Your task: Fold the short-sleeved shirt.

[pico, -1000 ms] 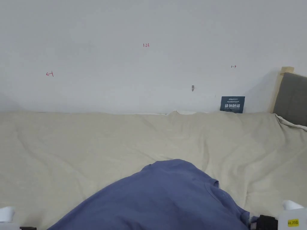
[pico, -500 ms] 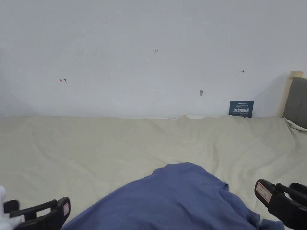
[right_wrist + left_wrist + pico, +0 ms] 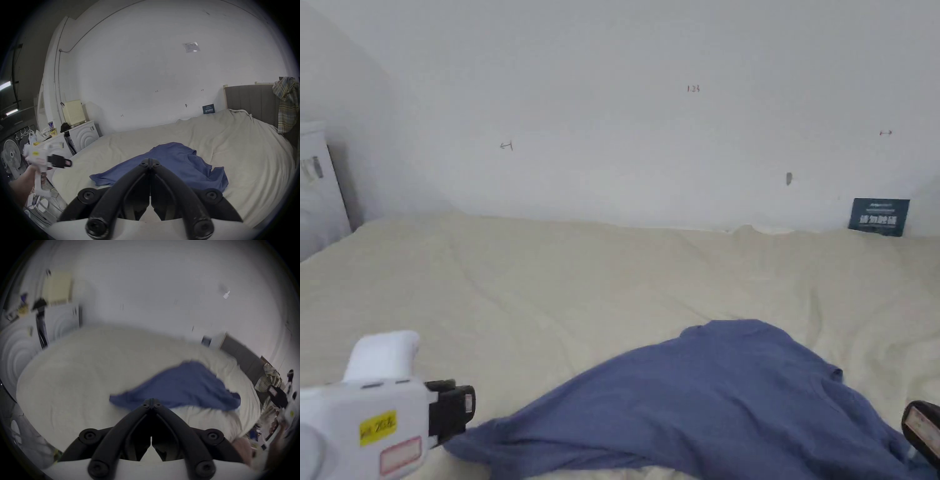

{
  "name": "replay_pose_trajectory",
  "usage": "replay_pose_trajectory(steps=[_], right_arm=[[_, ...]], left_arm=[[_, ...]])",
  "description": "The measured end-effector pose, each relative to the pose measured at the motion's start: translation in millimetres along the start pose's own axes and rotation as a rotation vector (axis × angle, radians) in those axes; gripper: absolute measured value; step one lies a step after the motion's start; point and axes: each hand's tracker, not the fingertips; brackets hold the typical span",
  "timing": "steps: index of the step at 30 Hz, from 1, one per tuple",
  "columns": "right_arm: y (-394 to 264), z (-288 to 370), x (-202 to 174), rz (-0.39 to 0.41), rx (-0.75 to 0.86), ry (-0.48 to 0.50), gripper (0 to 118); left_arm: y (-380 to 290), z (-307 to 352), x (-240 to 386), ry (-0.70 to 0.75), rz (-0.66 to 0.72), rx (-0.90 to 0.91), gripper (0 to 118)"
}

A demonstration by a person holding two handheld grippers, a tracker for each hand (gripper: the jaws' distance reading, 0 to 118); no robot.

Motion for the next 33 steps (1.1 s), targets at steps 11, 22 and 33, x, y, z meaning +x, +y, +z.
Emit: replay_pose_trajectory(steps=[11, 22, 33], right_arm=[[-24.5, -22.0, -18.4, 0.030, -0.118, 0.024, 0], [-44.6, -51.0, -49.5, 0.067, -0.210, 0.021, 0], [59.2, -226.2, 27.2, 0.027, -0.215, 0.010, 0]], left_arm=[[31.1, -155.1, -88.1, 0.060, 0.187, -0.329, 115], [-4.5, -183.3, -48.8, 0.250, -0.195, -0.228, 8], [-34.4, -154.3, -38.9, -0.013, -0.004, -0.082, 8]])
